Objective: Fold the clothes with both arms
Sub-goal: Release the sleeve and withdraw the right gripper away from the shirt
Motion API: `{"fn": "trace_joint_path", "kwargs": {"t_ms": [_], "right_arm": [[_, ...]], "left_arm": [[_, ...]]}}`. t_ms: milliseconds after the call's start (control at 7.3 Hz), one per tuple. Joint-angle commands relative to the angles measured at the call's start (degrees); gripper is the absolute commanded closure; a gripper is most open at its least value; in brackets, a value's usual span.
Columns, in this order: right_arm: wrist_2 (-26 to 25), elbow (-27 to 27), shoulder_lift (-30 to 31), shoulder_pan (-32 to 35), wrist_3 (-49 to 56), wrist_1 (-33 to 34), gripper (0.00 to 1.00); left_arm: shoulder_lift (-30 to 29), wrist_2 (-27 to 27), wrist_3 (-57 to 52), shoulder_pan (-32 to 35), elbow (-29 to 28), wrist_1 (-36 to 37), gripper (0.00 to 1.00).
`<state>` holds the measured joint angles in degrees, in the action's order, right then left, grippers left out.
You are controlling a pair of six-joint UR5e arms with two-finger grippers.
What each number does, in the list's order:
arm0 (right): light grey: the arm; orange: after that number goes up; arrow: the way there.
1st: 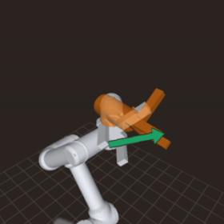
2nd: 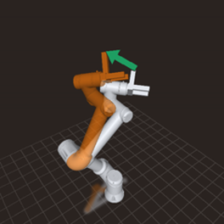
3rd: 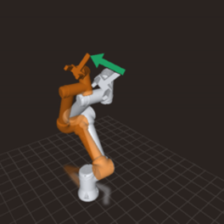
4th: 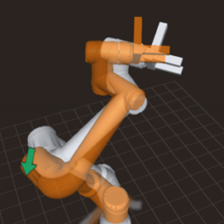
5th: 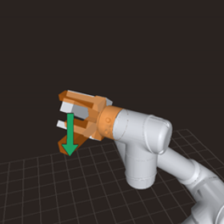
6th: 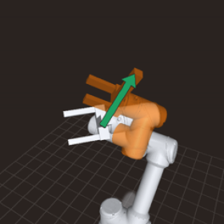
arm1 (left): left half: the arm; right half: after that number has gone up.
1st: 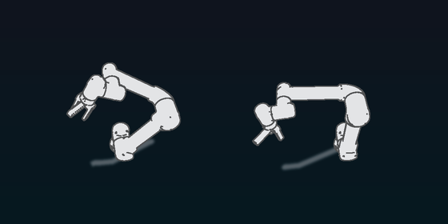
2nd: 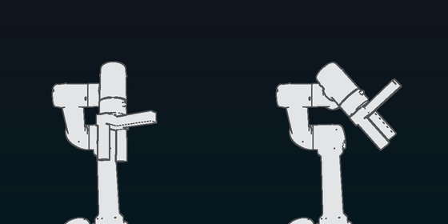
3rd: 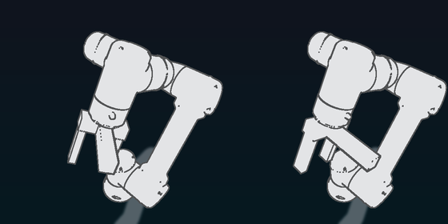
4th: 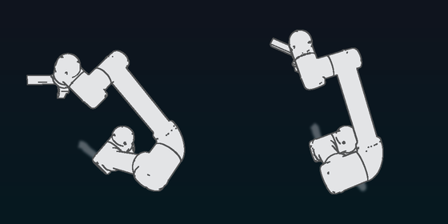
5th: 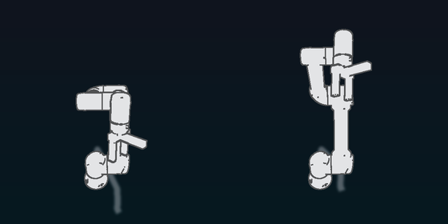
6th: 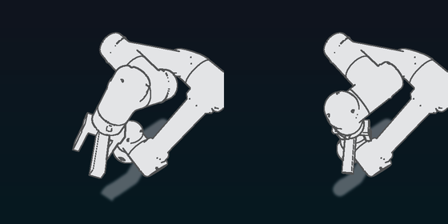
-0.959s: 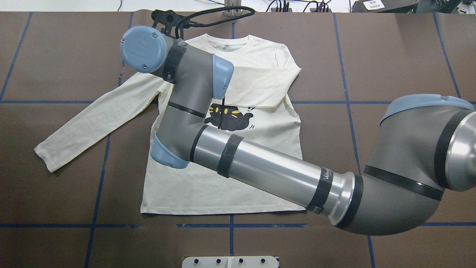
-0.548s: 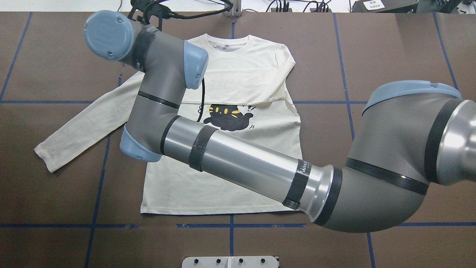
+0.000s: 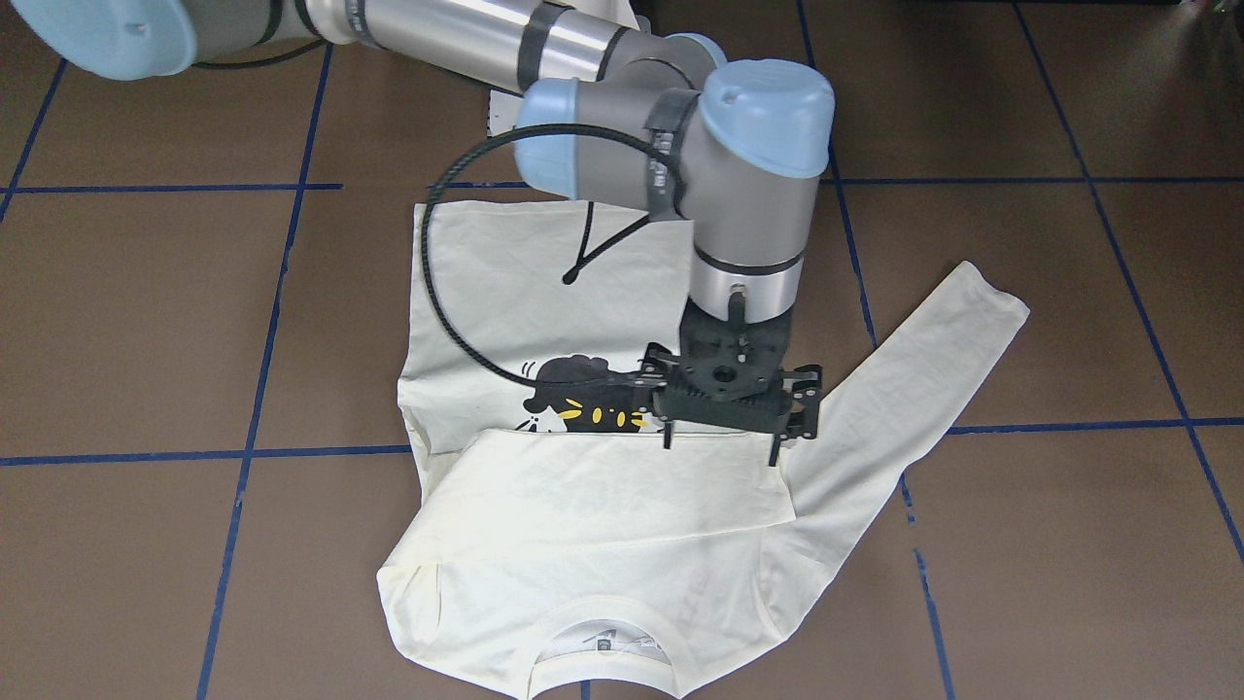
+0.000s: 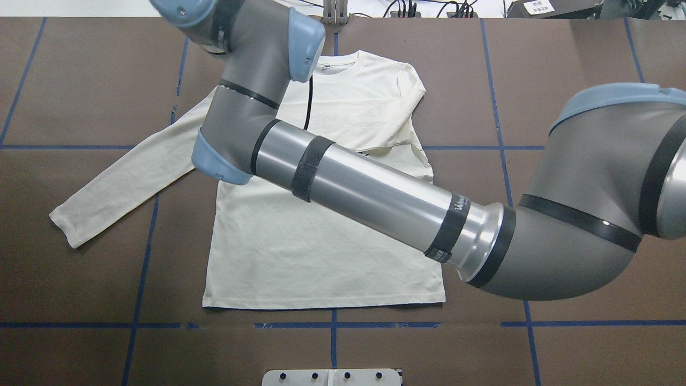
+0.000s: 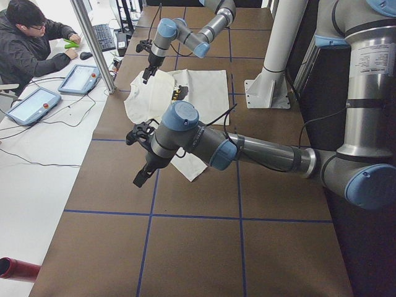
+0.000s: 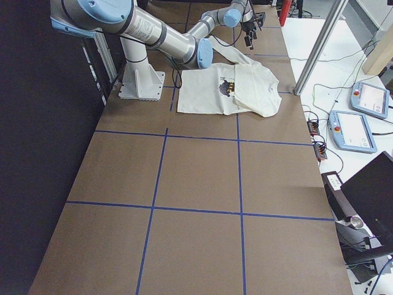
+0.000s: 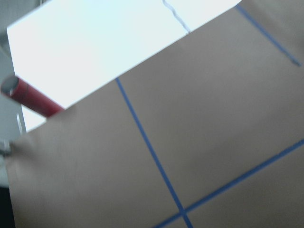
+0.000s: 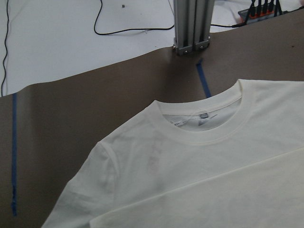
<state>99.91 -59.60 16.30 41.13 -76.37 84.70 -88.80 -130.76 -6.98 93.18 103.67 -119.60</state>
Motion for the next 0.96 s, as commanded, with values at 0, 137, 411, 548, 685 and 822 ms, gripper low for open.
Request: {"fn": "trace_joint_path", "kwargs": {"t_ms": [0,137,411,548,685,822], "right_arm": [[10.5,-16.3,12.4,7.6,13.2,9.1,0.00],[12.7,-22.6,19.4,10.9,21.4,10.3,0.00],[18.6,-36.6,37.0,18.5,36.6,10.3,0.00],[21.6,-41.0,44.3,22.1,44.4,10.2,0.00],[25.4,-43.6,50.8,25.1,51.2,9.4,0.00],[29.3,-44.9,56.4,29.3,58.8,9.3,0.00]], "left_arm": [[-0.2,-6.1,7.6,-3.3,0.0,-8.9,0.00],[2.4,-7.0,8.4,-7.4,0.1,-13.2,0.00],[6.0,-7.1,15.1,-15.4,0.4,-13.5,0.00],[9.6,-1.3,18.0,-18.9,2.9,-13.7,0.00],[11.9,3.3,22.3,-23.2,4.9,-14.6,0.00],[14.3,7.5,27.4,-29.0,5.0,-18.1,0.00]]}}
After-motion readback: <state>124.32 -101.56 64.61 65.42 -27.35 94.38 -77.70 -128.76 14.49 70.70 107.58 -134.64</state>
